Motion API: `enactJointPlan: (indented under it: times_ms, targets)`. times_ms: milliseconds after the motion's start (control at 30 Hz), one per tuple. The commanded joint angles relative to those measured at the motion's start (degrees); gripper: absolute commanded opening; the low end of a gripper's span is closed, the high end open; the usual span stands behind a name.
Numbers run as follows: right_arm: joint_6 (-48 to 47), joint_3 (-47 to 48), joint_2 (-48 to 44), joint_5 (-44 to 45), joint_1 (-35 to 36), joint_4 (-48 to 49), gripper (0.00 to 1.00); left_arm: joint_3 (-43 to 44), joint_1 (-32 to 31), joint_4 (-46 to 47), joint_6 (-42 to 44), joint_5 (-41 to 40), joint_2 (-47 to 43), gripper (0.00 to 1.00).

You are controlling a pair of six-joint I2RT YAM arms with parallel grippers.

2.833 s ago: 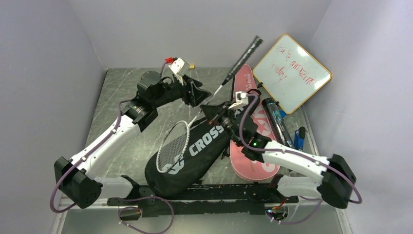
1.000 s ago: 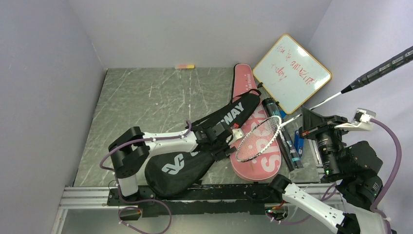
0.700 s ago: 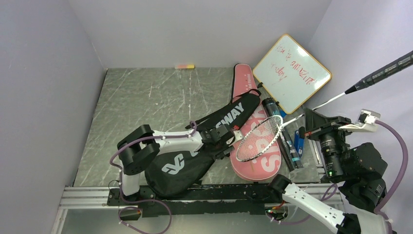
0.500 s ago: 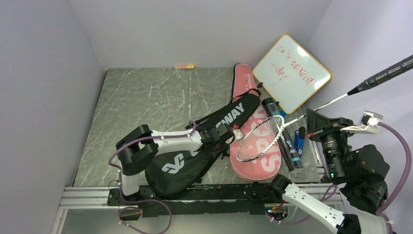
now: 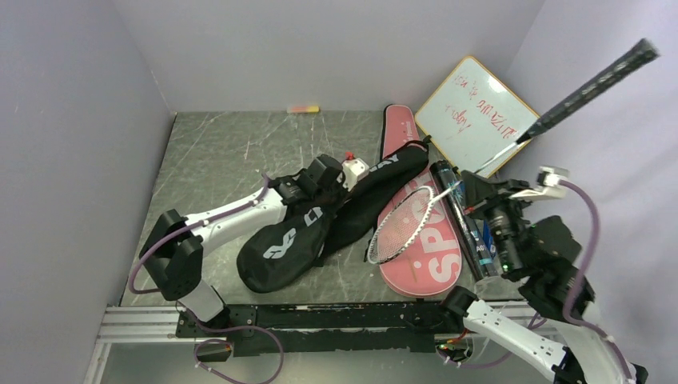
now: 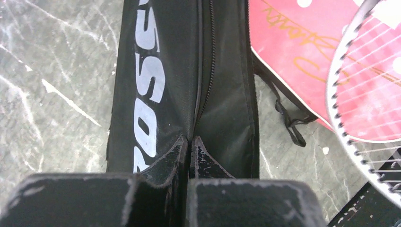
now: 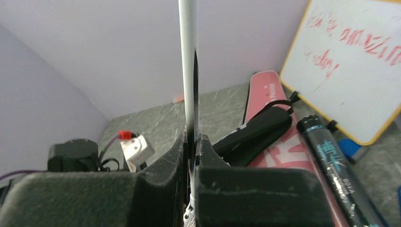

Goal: Pack up the badminton gear
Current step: Open the racket bag at the center of the board, then place the racket in the racket bag.

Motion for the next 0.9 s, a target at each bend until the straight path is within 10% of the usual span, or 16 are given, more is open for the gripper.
enactJointPlan:
  times_ms: [0, 433, 867]
  targets:
    - [2.16, -5.67, 0.71, -5.22, 0.34, 13.75, 0.0, -1.0, 0.6, 3.09, 0.01, 1.43, -4.99, 0.05]
    - [23.68, -27.16, 5.04, 0.74, 0.29, 39.5, 0.0, -4.57, 1.14, 2.72, 8.32, -7.64, -12.66, 0.05]
    - [23.47, -37.84, -1.7, 0.19, 0.12, 53.95, 0.0, -4.6, 3.14, 2.8, 6.6, -5.72, -12.38, 0.05]
